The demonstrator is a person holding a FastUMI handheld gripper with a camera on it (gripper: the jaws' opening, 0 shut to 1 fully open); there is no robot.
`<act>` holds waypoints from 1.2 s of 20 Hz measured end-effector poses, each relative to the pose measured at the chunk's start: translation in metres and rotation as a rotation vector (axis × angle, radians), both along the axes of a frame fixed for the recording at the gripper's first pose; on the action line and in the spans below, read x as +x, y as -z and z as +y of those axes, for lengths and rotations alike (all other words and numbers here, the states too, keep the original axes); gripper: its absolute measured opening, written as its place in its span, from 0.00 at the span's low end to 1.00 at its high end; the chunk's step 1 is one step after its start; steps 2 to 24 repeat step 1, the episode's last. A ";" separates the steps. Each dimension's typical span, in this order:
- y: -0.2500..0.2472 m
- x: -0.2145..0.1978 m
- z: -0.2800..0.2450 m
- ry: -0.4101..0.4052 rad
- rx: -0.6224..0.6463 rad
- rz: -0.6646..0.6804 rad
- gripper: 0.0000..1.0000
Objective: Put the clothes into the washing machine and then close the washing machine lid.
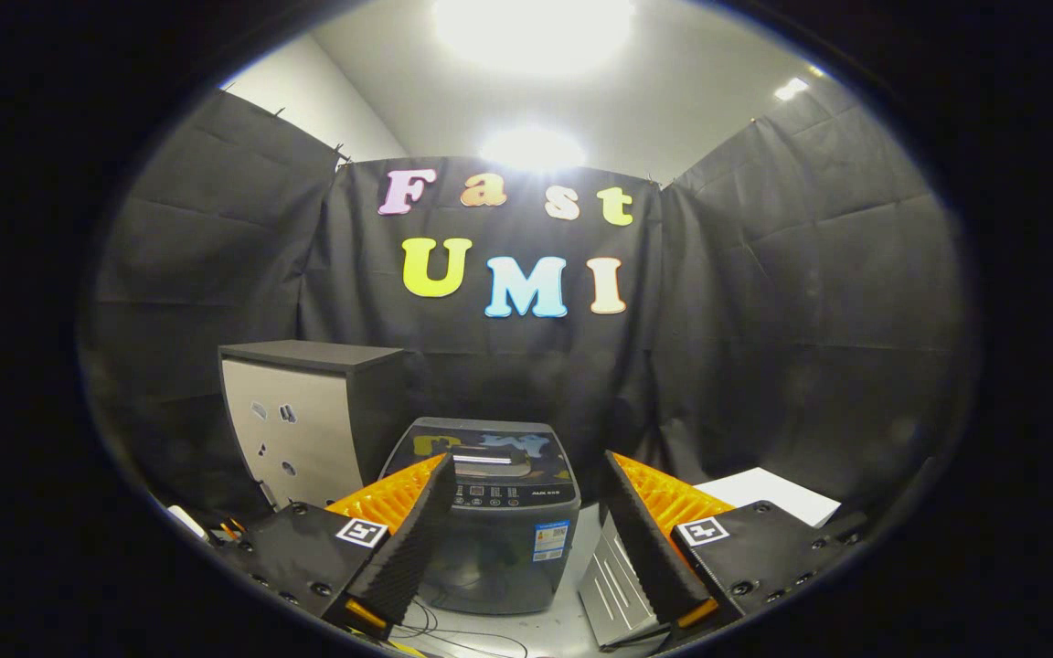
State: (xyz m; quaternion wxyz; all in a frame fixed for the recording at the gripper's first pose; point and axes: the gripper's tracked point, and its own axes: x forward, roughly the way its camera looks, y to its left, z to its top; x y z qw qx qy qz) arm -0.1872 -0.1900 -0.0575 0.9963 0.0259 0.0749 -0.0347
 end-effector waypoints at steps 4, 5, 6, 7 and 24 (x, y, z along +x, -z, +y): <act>0.002 0.000 0.000 0.005 0.008 0.005 0.99; 0.002 0.000 0.000 0.005 0.008 0.005 0.99; 0.002 0.000 0.000 0.005 0.008 0.005 0.99; 0.002 0.000 0.000 0.005 0.008 0.005 0.99; 0.002 0.000 0.000 0.005 0.008 0.005 0.99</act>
